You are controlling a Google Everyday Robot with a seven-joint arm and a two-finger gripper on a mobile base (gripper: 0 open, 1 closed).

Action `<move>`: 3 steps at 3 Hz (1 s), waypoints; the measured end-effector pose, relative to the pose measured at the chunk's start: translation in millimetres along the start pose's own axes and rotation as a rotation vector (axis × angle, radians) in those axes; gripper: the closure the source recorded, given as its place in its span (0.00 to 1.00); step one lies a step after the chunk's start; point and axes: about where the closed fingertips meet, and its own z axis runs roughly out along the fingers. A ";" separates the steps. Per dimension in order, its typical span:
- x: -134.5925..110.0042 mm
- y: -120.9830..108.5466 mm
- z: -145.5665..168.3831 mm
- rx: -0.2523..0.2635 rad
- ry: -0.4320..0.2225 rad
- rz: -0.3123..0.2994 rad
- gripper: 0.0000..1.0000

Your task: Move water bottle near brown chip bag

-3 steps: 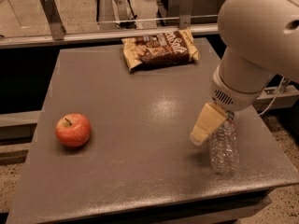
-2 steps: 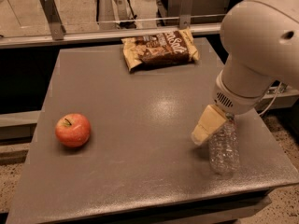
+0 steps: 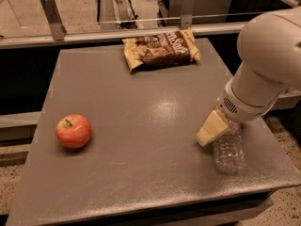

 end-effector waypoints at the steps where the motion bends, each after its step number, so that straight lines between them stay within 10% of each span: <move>1: -1.3 -1.4 4.3 -0.023 -0.019 0.027 0.42; 3: -19.7 -20.5 -6.7 0.000 -0.079 -0.003 0.89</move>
Offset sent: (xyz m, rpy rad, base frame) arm 0.0205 -0.0074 0.0046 0.0497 -0.0573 -0.0169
